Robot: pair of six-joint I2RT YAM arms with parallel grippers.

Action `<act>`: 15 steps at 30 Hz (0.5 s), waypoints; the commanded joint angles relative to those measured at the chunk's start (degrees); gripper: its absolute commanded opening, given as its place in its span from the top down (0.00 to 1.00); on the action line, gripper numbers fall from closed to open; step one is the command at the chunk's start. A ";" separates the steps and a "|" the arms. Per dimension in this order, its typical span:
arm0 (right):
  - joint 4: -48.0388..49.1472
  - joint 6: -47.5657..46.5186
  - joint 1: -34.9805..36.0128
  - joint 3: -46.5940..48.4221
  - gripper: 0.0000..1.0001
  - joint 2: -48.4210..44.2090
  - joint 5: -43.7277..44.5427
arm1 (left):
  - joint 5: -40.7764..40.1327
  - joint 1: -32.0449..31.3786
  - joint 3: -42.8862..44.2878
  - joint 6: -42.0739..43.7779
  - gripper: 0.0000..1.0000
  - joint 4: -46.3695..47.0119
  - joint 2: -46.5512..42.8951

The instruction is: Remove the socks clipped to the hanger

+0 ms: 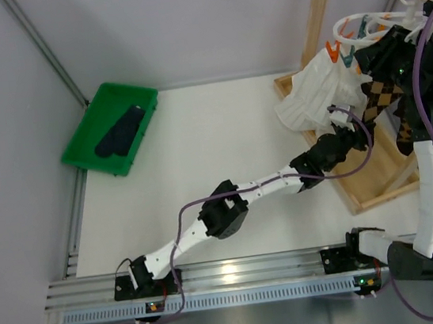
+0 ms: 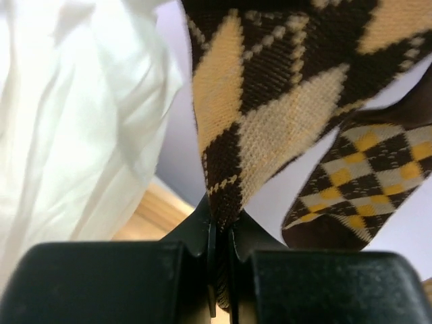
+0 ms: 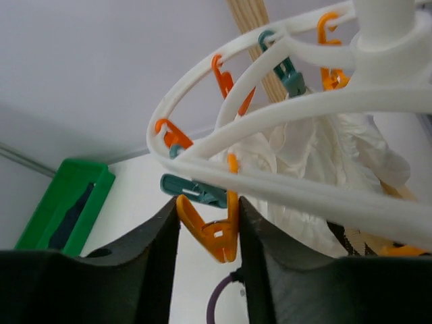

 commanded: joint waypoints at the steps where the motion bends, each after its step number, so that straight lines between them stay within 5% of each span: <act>1: -7.53 -1.18 1.13 0.32 0.61 -1.16 -0.81 | 2.32 0.40 -5.29 -1.28 1.00 3.53 -9.03; 2: -8.32 -1.45 1.13 0.24 0.48 -1.33 -0.54 | 3.37 0.75 -7.05 -2.51 1.00 3.61 -10.36; 7: -10.43 -3.38 1.13 -1.08 0.24 -2.73 0.08 | 17.59 1.72 -21.99 -5.24 1.00 3.62 -21.94; 15: -10.61 -1.89 1.39 -3.02 0.15 -6.26 -2.20 | 38.16 5.67 -40.02 -13.85 1.00 3.53 -37.34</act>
